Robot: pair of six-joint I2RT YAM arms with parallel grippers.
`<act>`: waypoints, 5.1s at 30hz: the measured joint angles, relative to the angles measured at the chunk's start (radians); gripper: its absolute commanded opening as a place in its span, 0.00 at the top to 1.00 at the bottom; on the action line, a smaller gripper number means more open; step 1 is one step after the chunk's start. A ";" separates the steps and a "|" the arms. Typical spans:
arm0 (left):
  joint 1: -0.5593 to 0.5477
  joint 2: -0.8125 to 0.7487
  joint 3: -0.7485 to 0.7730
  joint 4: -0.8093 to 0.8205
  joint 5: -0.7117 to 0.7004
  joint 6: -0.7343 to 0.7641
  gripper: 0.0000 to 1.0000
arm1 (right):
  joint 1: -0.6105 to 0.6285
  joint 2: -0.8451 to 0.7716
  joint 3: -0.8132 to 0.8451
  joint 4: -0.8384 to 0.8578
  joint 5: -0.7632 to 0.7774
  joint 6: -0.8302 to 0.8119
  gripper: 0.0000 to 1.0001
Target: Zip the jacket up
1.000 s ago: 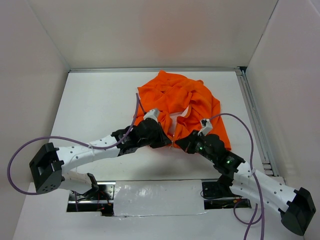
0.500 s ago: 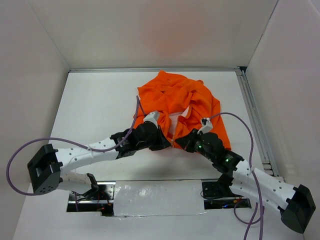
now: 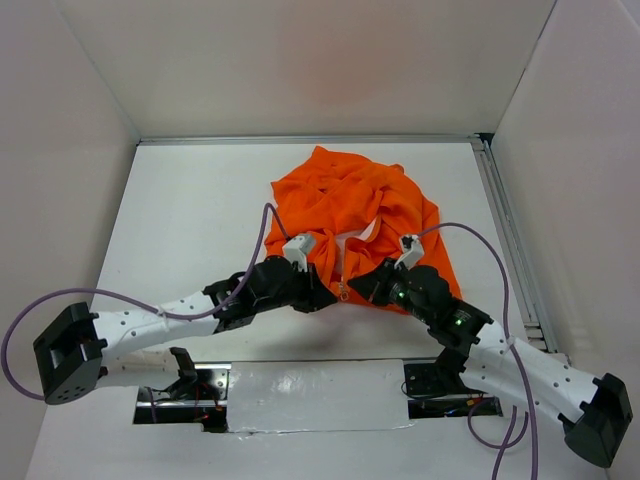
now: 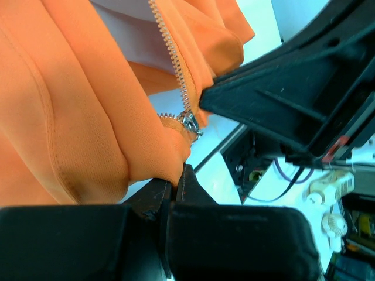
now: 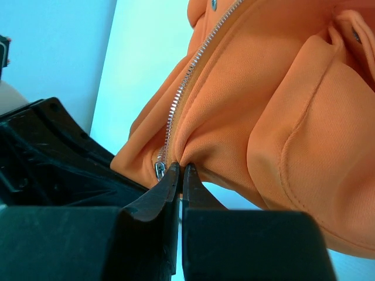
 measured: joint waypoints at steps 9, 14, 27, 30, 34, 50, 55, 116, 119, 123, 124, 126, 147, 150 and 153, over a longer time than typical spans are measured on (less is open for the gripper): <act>0.000 -0.050 -0.095 0.086 0.037 0.030 1.00 | 0.003 0.041 0.047 -0.060 -0.061 -0.029 1.00; 0.000 -0.050 -0.090 0.061 0.034 0.028 1.00 | 0.003 0.072 0.084 -0.105 -0.092 -0.085 0.83; -0.015 -0.017 0.072 -0.191 -0.079 -0.064 1.00 | 0.007 0.027 0.117 -0.220 -0.118 -0.179 0.01; -0.015 0.001 0.110 -0.213 -0.096 -0.083 1.00 | 0.033 0.023 0.117 -0.222 -0.139 -0.185 0.00; -0.015 0.021 0.138 -0.232 -0.111 -0.099 1.00 | 0.088 0.017 0.115 -0.218 -0.140 -0.158 0.00; -0.005 0.062 0.270 -0.289 -0.088 -0.130 1.00 | 0.121 -0.029 0.014 0.003 -0.146 -0.030 0.17; -0.005 0.062 0.271 -0.286 -0.065 -0.133 1.00 | 0.124 -0.003 -0.025 0.085 -0.110 -0.011 0.29; -0.023 -0.129 0.003 -0.121 -0.060 -0.127 1.00 | -0.013 0.149 0.283 -0.349 -0.276 0.213 1.00; -0.023 -0.131 0.000 -0.123 -0.060 -0.126 1.00 | -0.023 0.151 0.283 -0.328 -0.304 0.215 1.00; -0.023 -0.100 0.029 -0.150 -0.064 -0.126 1.00 | -0.029 0.151 0.286 -0.324 -0.310 0.188 1.00; -0.023 -0.085 0.036 -0.155 -0.064 -0.125 1.00 | -0.030 0.153 0.292 -0.335 -0.307 0.177 1.00; -0.023 -0.063 0.041 -0.162 -0.059 -0.120 1.00 | -0.032 0.164 0.317 -0.367 -0.296 0.152 1.00; -0.054 -0.065 -0.033 -0.193 -0.031 -0.113 1.00 | -0.048 0.296 0.377 -0.455 -0.278 0.028 1.00; -0.064 -0.085 -0.085 -0.196 -0.002 -0.130 1.00 | -0.069 0.357 0.403 -0.465 -0.241 0.016 1.00; -0.065 -0.114 -0.113 -0.188 0.021 -0.138 1.00 | -0.080 0.384 0.407 -0.471 -0.224 0.015 1.00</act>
